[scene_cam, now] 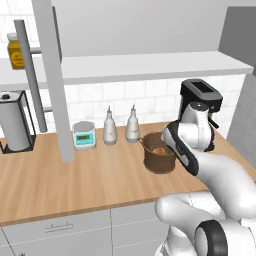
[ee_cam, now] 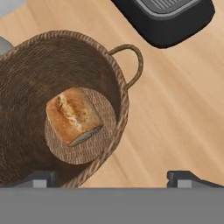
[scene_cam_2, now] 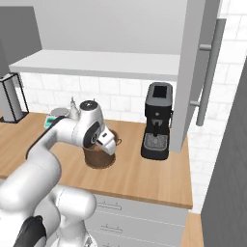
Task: Open the cabinet, pick up the bread from the cabinet and place it in the basket. Then move the basket to the dining counter.
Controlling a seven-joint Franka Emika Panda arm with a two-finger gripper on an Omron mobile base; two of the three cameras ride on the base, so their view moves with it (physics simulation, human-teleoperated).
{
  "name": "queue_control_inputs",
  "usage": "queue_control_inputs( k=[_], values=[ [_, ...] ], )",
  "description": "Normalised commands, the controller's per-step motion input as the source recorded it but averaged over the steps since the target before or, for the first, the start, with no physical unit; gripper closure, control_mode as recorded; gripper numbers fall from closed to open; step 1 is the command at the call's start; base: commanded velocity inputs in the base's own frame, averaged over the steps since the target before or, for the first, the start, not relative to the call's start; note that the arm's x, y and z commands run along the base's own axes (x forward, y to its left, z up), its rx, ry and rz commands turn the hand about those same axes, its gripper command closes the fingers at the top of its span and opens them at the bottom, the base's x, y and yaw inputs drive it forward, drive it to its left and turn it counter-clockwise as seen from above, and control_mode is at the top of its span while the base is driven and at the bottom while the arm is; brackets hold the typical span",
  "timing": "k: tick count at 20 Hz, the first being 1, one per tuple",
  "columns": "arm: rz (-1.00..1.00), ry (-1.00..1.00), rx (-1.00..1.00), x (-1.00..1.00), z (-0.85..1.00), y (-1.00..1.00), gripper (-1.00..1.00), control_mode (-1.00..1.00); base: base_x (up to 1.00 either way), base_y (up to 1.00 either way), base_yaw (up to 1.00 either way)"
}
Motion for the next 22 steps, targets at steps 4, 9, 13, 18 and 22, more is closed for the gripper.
queue_control_inputs(
  k=[4, 9, 13, 18, 22],
  values=[
    [-0.03, 0.00, 0.04, 0.08, -0.29, 0.00, -1.00, -1.00, 0.00, 0.00, 0.00],
    [-0.02, 0.00, 0.00, 0.42, -0.20, 0.01, -1.00, -1.00, 0.00, 0.00, 0.00],
    [-0.03, 0.01, 0.00, 0.34, -0.31, 0.18, -1.00, -1.00, 0.00, 0.00, 0.00],
    [-0.03, 0.08, 0.00, 0.15, -0.53, 0.03, -1.00, -1.00, 0.00, 0.00, 0.00],
    [-0.04, 0.04, 0.00, -0.02, -0.67, 0.00, -1.00, -1.00, 0.00, 0.00, 0.00]
  ],
)
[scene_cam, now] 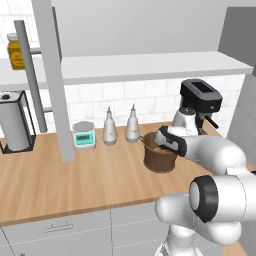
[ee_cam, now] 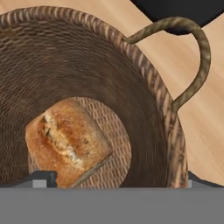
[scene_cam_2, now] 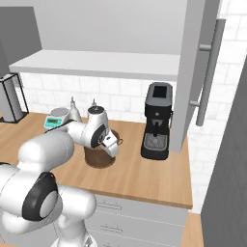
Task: Open the cabinet, pick up the bread from the cabinet and place it in the basket. Then move the basket to the dining counter.
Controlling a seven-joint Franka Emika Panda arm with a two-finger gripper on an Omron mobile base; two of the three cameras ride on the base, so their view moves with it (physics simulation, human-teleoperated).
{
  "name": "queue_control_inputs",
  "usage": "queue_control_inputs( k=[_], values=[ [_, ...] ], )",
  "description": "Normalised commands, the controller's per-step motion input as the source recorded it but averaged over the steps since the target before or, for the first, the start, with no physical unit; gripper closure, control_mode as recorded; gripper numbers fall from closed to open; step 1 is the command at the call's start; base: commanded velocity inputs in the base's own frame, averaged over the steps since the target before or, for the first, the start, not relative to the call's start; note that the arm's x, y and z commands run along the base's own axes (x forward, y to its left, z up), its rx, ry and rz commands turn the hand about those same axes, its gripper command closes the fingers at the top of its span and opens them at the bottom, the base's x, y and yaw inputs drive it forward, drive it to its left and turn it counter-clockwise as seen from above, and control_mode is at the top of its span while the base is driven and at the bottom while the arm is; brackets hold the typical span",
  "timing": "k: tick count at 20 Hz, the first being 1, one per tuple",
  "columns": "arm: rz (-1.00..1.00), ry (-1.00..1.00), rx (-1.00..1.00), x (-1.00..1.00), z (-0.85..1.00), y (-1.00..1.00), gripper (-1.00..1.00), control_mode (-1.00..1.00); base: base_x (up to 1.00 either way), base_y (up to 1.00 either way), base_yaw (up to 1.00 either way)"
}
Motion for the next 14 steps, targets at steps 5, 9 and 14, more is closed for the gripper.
queue_control_inputs(
  k=[5, 9, 14],
  values=[
    [-0.04, 0.00, 0.00, -0.03, -0.61, 0.11, 1.00, -1.00, 0.00, 0.00, 0.00],
    [-0.04, 0.00, 0.00, -0.41, -0.45, 0.06, 1.00, -1.00, 0.00, 0.00, 0.00],
    [-0.11, 0.00, 0.01, -0.62, -0.19, 0.00, 1.00, -1.00, 0.00, 0.00, 0.00]
  ],
)
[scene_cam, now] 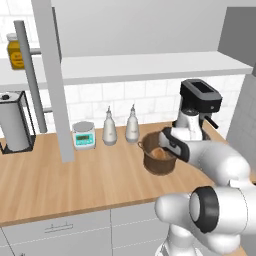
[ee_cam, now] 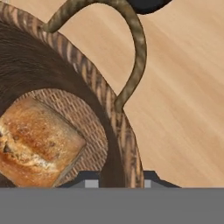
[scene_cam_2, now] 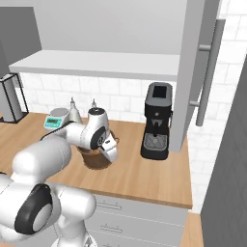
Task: Open the cabinet, pick up the bread from the cabinet and place it in the basket. Then move the basket to the dining counter.
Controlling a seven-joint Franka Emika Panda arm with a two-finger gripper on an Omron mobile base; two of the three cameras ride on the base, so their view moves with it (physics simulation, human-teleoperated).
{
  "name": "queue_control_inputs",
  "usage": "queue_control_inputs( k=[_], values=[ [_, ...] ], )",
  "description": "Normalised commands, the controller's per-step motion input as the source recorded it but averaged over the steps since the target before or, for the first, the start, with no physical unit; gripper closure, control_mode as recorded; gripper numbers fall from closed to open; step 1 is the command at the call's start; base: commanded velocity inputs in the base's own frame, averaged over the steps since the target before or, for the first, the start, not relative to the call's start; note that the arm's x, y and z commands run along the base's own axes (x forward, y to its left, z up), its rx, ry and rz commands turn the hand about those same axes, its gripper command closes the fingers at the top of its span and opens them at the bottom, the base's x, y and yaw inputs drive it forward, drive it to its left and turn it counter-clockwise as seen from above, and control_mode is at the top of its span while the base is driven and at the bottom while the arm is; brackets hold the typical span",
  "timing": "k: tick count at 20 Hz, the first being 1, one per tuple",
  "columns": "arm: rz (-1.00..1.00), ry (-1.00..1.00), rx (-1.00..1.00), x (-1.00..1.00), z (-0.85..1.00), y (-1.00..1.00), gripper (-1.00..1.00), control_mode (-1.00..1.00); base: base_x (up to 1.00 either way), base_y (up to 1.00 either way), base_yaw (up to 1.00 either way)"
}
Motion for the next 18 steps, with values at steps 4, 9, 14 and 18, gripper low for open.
queue_control_inputs(
  k=[4, 9, 14, 18],
  values=[
    [-0.11, -0.01, 0.00, -0.20, 0.09, 0.01, 1.00, -1.00, 0.00, 0.00, 0.00],
    [-0.05, -0.01, 0.00, -0.04, 0.63, 0.00, 1.00, -1.00, 0.00, 0.00, 0.00],
    [-0.03, -0.05, 0.03, -0.47, 0.91, 0.00, 1.00, -1.00, 0.00, 0.00, 0.00],
    [-0.05, -0.01, 0.10, -0.36, 0.76, -0.03, 1.00, -1.00, 0.00, 0.00, 0.00]
  ],
)
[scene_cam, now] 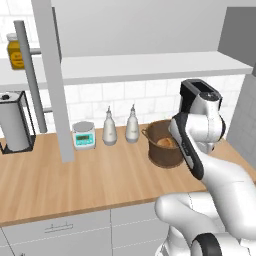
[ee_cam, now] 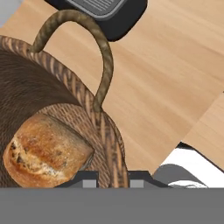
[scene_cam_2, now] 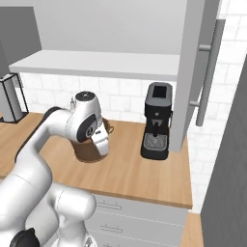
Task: Open the cabinet, pick up the bread from the cabinet and place it in the basket. Then move the basket to the dining counter.
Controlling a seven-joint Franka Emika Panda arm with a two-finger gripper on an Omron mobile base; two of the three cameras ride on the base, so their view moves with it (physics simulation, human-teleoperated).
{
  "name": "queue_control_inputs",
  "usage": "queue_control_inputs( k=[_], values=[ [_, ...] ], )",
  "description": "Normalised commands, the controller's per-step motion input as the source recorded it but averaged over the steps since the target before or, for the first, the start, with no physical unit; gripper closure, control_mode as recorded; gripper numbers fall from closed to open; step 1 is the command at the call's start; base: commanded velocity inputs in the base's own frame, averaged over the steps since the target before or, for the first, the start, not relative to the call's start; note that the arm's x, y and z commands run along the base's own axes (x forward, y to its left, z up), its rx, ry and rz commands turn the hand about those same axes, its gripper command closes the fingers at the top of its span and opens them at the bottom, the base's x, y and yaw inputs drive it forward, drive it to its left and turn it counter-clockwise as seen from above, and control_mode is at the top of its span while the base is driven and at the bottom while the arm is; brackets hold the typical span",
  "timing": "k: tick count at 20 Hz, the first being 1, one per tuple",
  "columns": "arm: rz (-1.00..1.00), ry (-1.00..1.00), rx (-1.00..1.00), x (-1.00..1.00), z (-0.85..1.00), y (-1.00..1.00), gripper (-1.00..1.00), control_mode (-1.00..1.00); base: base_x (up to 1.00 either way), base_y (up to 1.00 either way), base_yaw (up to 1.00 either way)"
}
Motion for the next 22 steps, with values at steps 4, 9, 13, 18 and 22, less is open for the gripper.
queue_control_inputs(
  k=[4, 9, 13, 18, 22],
  values=[
    [-0.09, 0.00, 0.10, -0.22, 0.45, -0.01, 1.00, -1.00, 0.00, 0.00, 0.00],
    [-0.04, 0.00, 0.00, -0.05, 0.03, -0.01, 1.00, -1.00, 0.00, 0.00, 0.00],
    [0.00, 0.00, 0.00, 0.00, 0.00, 0.00, 1.00, -1.00, 0.00, 0.00, 0.00],
    [0.00, 0.00, 0.00, 0.00, 0.00, 0.00, 1.00, -1.00, 0.00, 0.00, 0.00],
    [0.00, 0.01, 0.00, -0.14, 0.00, 0.04, 1.00, 1.00, -0.19, 0.01, 0.00]
  ],
)
